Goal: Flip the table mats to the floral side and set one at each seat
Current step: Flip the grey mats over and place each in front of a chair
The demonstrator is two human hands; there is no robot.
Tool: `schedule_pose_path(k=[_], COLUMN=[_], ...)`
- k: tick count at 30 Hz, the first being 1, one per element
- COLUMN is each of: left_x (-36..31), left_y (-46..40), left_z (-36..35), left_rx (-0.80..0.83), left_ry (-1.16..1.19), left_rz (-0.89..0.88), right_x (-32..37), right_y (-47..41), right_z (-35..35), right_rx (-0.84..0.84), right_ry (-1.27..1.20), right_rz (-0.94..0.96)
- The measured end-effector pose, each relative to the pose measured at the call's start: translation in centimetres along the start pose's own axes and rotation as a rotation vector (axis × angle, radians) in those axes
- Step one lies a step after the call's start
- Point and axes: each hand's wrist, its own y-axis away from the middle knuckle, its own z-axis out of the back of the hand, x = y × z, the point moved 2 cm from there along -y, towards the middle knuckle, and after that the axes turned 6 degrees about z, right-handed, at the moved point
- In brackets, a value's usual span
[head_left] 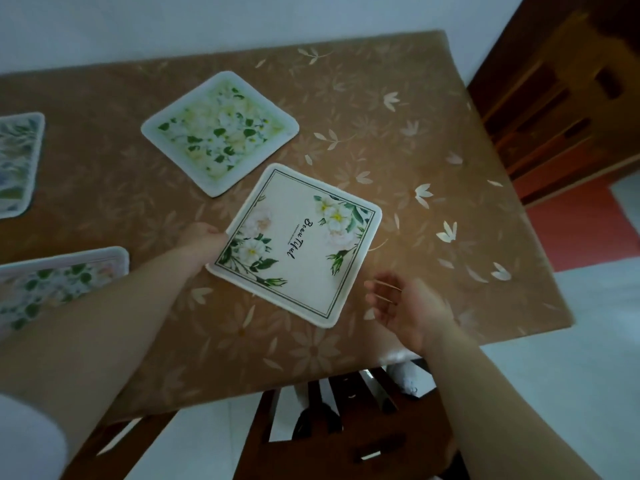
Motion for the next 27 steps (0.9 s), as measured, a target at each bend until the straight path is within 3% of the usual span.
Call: schedule_pose_path(k=[5,11,16,18,22,27], left_x=[1.2,3.1,3.5,1.4,-5.2,-11.0], left_y=[0.5,7.5,14.9,14.2,8.4,1.4], left_z=[-0.5,-5.0,-10.4,-10.7,-7.7,-5.9], left_rx=[0.066,0.29,0.872,0.799,0.376,0.244], left_ry=[-0.064,-0.032,-0.056,-0.073,-0.025,-0.022], left_rz=[-0.012,-0.021,0.025,-0.088,-0.318,-0.352], right_x=[-0.1,-2.2,-3.0,-2.8,-3.2,-4.7], right_y=[-0.2,-0.9,-1.1,-1.2,-1.5,-1.8], right_z=[-0.9,-1.9,-0.2,0.9,2.6,2.9], right_rx=[-0.017,-0.042,-0.169,-0.238,-0.331,-0.355], right_ry=[0.026,0.108,0.143,0.11,0.058,-0.068], right_rz=[-0.004,-0.058,-0.103,-0.097,-0.079,-0.125])
